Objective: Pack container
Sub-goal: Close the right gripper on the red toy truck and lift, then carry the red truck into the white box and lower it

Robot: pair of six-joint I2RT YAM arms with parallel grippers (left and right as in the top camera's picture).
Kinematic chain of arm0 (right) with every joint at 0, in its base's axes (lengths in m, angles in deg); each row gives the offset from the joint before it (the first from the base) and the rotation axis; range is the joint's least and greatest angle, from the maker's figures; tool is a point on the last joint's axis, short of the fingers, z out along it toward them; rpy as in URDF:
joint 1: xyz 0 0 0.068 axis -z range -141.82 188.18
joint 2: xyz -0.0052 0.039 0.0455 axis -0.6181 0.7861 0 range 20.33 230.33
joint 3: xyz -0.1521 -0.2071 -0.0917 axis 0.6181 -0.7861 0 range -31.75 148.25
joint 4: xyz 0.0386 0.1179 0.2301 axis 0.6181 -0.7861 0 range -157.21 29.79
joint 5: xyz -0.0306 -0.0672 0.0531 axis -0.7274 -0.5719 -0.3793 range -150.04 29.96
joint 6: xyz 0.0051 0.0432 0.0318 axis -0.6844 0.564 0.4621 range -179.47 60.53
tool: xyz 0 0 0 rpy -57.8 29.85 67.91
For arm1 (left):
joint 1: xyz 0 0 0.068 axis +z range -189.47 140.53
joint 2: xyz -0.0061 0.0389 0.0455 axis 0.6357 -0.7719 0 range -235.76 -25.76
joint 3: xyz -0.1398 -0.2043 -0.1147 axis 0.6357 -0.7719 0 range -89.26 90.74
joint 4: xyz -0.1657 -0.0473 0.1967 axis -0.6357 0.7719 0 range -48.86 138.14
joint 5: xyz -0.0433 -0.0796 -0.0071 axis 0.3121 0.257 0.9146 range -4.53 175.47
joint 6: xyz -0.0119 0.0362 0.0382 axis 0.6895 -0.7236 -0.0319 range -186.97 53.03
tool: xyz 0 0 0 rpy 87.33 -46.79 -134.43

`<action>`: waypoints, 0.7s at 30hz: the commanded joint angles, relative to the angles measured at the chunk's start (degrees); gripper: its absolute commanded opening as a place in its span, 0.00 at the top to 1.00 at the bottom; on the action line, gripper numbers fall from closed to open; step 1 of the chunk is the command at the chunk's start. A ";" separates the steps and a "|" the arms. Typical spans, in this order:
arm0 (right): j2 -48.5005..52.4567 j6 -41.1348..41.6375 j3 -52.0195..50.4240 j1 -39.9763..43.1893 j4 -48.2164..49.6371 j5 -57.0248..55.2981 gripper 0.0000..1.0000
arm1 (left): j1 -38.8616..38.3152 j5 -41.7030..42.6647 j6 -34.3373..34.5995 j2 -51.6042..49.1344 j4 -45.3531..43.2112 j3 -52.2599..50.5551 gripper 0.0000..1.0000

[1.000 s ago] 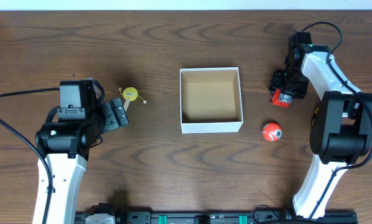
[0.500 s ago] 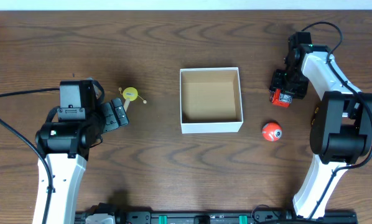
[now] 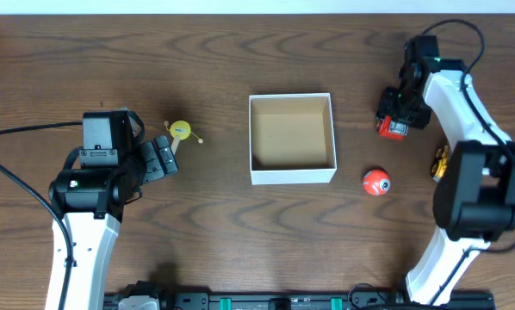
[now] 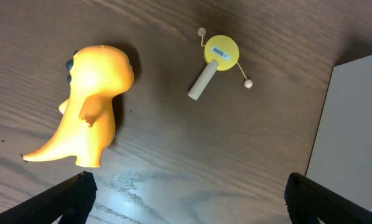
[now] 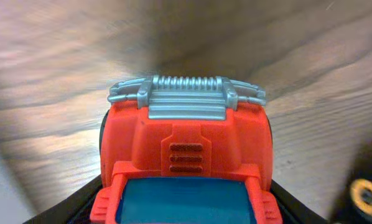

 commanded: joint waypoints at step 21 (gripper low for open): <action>-14.38 14.51 1.84 -32.13 2.47 -5.31 0.99 | 0.20 -0.26 -0.13 0.02 0.33 1.18 0.02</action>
